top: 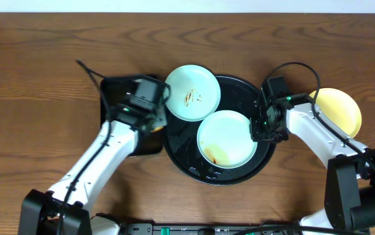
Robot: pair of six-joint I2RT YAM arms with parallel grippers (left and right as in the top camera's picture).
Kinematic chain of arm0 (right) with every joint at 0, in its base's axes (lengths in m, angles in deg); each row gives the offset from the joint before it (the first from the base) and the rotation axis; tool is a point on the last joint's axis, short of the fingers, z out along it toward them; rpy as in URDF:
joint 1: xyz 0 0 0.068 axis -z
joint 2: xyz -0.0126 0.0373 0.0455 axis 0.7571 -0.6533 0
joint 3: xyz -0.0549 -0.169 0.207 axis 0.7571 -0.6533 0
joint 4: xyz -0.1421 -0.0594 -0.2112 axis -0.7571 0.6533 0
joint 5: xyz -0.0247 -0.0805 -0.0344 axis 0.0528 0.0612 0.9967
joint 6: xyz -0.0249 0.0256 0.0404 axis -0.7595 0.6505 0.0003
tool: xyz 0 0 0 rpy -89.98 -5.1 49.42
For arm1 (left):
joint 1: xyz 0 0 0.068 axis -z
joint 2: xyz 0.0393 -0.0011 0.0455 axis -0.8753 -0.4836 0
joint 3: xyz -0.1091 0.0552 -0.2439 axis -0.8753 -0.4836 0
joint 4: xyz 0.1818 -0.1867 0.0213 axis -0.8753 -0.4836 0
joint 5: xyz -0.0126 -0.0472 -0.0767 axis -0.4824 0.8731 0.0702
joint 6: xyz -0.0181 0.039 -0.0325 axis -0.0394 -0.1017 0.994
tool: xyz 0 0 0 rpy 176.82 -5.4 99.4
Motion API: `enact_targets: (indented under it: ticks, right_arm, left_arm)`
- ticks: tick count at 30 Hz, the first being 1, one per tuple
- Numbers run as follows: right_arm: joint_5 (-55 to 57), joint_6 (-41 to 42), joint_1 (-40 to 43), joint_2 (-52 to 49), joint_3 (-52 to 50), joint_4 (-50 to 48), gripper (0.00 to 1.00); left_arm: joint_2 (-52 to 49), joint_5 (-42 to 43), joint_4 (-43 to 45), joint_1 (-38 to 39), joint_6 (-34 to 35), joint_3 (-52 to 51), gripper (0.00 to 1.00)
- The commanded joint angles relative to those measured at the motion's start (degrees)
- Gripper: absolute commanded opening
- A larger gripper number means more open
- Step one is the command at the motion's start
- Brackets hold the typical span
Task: Clean dirty plates on tray and stack at the side
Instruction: 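Return the sponge to the black rectangular tray with left gripper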
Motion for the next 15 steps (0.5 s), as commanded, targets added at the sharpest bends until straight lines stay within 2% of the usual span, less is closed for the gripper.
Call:
enact_targets:
  ticks: [1, 7, 9, 11, 13, 15]
  right_arm:
    - [-1.6, 0.8, -0.5, 0.2, -2.0, -2.0, 0.34]
    - [-2.1, 3.0, -0.5, 0.2, -7.5, -8.1, 0.31]
    - [-2.6, 3.2, -0.5, 0.2, -8.5, -9.1, 0.22]
    - [-2.6, 3.1, -0.5, 0.2, -8.7, -9.2, 0.07]
    - [-2.6, 3.1, -0.5, 0.2, -8.7, -9.2, 0.01]
    - [-2.6, 3.1, -0.5, 0.2, -8.7, -9.2, 0.01]
  left_arm:
    - [-0.4, -1.5, -0.2, -5.2, -0.3, -0.3, 0.08]
    - [-4.9, -1.1, -0.1, -10.7, -0.3, -0.3, 0.08]
    - [-6.8, 0.5, 0.2, -12.0, -0.4, -0.3, 0.08]
    - [-9.2, 4.1, 0.8, -13.5, -1.0, -0.3, 0.08]
    - [-11.4, 8.0, 1.6, -14.9, -2.0, -0.3, 0.08]
    - [-13.5, 14.0, 2.8, -16.4, -4.1, -0.3, 0.08]
